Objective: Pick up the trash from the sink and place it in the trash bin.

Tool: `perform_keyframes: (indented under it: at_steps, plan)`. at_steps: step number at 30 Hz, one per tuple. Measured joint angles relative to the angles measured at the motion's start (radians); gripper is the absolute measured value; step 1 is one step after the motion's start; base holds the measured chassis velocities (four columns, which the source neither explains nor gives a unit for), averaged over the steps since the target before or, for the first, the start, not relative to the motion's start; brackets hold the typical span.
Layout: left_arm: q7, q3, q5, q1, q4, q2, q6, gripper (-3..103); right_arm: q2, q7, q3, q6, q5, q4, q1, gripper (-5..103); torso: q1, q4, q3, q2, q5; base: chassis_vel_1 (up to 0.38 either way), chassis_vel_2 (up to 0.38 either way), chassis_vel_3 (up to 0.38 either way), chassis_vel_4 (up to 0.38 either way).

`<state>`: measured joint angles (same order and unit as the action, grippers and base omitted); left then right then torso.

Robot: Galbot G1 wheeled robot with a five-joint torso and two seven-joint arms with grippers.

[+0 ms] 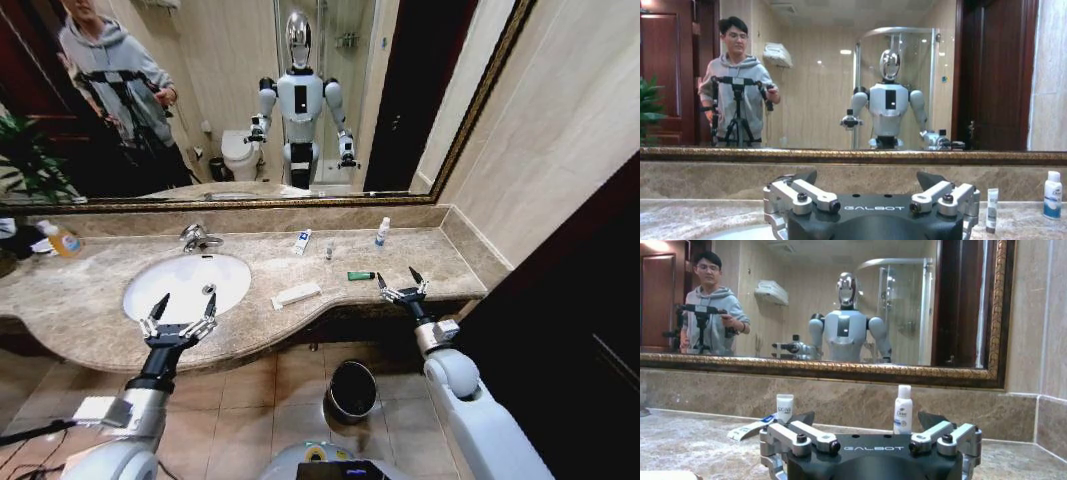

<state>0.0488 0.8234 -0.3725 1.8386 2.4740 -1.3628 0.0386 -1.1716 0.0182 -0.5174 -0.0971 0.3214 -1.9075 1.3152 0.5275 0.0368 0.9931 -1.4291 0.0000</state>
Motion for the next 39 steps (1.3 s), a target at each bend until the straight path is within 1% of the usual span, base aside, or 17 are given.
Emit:
perform_keyframes:
  at_steps: [2,6,12,18,20,22,24,26,28,29,30,32,33,34,37,38,39]
  plan:
    - [0.0,0.0,0.0,0.0,0.0,0.0,0.0,100,0.0,-0.013,0.001,0.002,-0.002,0.0,-0.001,100,0.0,0.0,0.0,0.0,0.0,0.0,0.0,0.0,0.0]
    - [0.0,0.0,0.0,0.0,0.0,0.0,0.0,100,0.001,-0.015,-0.003,-0.015,-0.002,0.006,0.001,100,0.0,0.0,0.0,0.0,0.0,0.0,0.0,0.0,0.0]
    - [0.0,0.0,0.0,0.0,0.0,0.0,0.0,100,0.004,-0.015,-0.007,-0.013,0.006,-0.001,0.009,100,0.0,-0.0001,0.0,0.0,0.0,0.0,0.0,0.0,0.0]
    - [0.0,0.0,0.0,0.0,0.0,0.0,0.0,100,0.03,-0.021,0.022,0.019,0.032,0.028,-0.057,100,0.0,-0.0001,0.0,0.0,0.0,0.0,0.0,0.0,0.0]
    - [0.0,0.0,0.0,0.0,0.0,0.0,0.0,100,0.05,-0.034,0.044,0.058,0.088,0.072,-0.124,100,0.0,0.0,0.0,0.0,0.0,0.0,0.0,0.0,0.0]
    - [0.0,0.0,0.0,0.0,0.0,0.0,0.0,100,0.053,-0.034,0.048,0.058,0.093,0.083,-0.135,100,0.0,0.0,0.0,0.0,0.0,0.0,0.0,0.0,0.0]
    - [0.0,0.0,0.0,0.0,0.0,0.0,0.0,100,0.071,-0.021,0.074,0.052,0.101,0.178,-0.223,100,0.0,0.0,0.0,0.0,0.0001,0.0,0.0,0.0,0.0]
    - [0.0,0.0,0.0,0.0,0.0,0.0,0.0,100,0.076,-0.015,0.084,0.057,0.102,0.211,-0.253,100,0.0,0.0,0.0,0.0,0.0002,0.0,0.0,0.0,0.0]
    - [0.0,0.0,0.0,0.0,0.0,0.0,0.0,100,0.082,0.004,0.122,0.051,0.112,0.309,-0.337,100,0.0,0.0,0.0,0.0,-0.0001,0.0,0.0,0.0,0.0]
    - [0.0,0.0,0.0,0.0,0.0,0.0,0.0,100,0.081,0.01,0.157,0.027,0.108,0.386,-0.404,100,0.0,-0.0001,0.0,0.0,0.0004,0.0,0.0,0.0,0.0]
    - [0.0,0.0,0.0,0.0,0.0,0.0,0.0,100,0.081,0.01,0.157,0.027,0.108,0.386,-0.404,100,0.0,-0.0001,0.0,0.0,0.0004,0.0,0.0,0.0,0.0]
    - [0.0,0.0,0.0,0.0,0.0,0.0,0.0,100,0.076,0.031,0.185,0.038,0.099,0.471,-0.493,100,0.0,0.0002,0.0,0.0,0.0003,0.0,0.0,0.0,0.0]
    - [0.0,0.0,0.0,0.0,0.0,0.0,0.0,100,0.071,0.049,0.206,0.052,0.101,0.536,-0.565,100,0.0,0.0001,0.0,0.0,-0.0005,0.0,0.0,0.0,0.0]
    - [0.0,0.0,0.0,0.0,0.0,0.0,0.0,100,0.071,0.049,0.206,0.052,0.101,0.536,-0.565,100,0.0,0.0001,0.0,0.0,-0.0005,0.0,0.0,0.0,0.0]
    - [0.0,0.0,0.0,0.0,0.0,0.0,0.0,100,0.054,0.062,0.25,0.034,0.093,0.665,-0.693,100,0.0,0.0002,0.0,0.0,-0.0002,0.0,0.0,0.0,0.0]
    - [0.0,0.0,0.0,0.0,0.0,0.0,0.0,100,0.054,0.062,0.25,0.034,0.093,0.665,-0.693,100,0.0,0.0002,0.0,0.0,-0.0002,0.0,0.0,0.0,0.0]
    - [0.0,0.0,0.0,0.0,0.0,0.0,0.0,100,0.049,0.062,0.272,0.03,0.091,0.707,-0.726,100,0.0,0.0002,0.0,0.0,-0.0007,0.0,0.0,0.0,0.0]
